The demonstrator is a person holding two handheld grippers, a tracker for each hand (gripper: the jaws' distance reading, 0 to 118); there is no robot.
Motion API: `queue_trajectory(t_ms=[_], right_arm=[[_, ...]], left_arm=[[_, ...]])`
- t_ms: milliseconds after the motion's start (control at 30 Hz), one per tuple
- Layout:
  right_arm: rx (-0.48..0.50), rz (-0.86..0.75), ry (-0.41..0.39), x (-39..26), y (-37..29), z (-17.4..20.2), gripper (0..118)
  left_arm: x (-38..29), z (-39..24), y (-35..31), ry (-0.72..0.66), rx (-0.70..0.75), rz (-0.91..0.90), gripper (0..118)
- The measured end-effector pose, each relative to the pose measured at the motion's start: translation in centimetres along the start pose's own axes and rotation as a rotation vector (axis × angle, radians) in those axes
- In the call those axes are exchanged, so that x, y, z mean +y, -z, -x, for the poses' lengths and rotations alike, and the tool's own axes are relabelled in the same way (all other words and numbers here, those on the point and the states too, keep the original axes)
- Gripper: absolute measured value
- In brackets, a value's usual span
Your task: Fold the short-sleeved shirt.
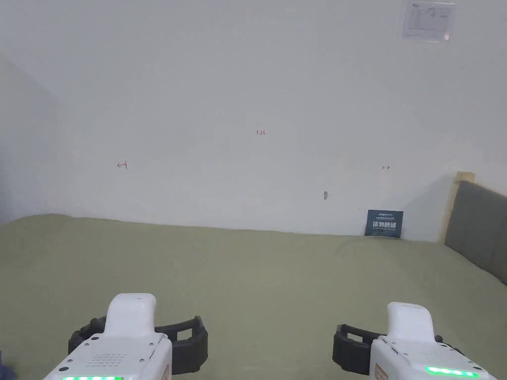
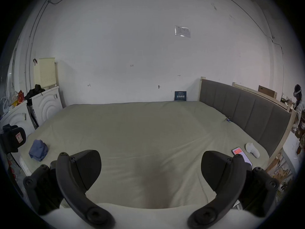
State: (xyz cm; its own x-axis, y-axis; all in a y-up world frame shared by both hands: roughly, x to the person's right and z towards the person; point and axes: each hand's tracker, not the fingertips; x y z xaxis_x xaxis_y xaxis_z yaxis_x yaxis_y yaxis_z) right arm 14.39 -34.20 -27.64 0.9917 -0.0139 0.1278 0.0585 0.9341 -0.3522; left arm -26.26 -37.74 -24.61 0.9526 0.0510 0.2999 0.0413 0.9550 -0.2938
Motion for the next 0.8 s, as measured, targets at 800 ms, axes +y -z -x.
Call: queue_trajectory(t_ms=[800], right_arm=[[0.043,0.028,0.001,0.19,-0.24,-0.27,118]], left_arm=[[0.47,0.0,-0.57,-0.008,0.005,-0.001,118]])
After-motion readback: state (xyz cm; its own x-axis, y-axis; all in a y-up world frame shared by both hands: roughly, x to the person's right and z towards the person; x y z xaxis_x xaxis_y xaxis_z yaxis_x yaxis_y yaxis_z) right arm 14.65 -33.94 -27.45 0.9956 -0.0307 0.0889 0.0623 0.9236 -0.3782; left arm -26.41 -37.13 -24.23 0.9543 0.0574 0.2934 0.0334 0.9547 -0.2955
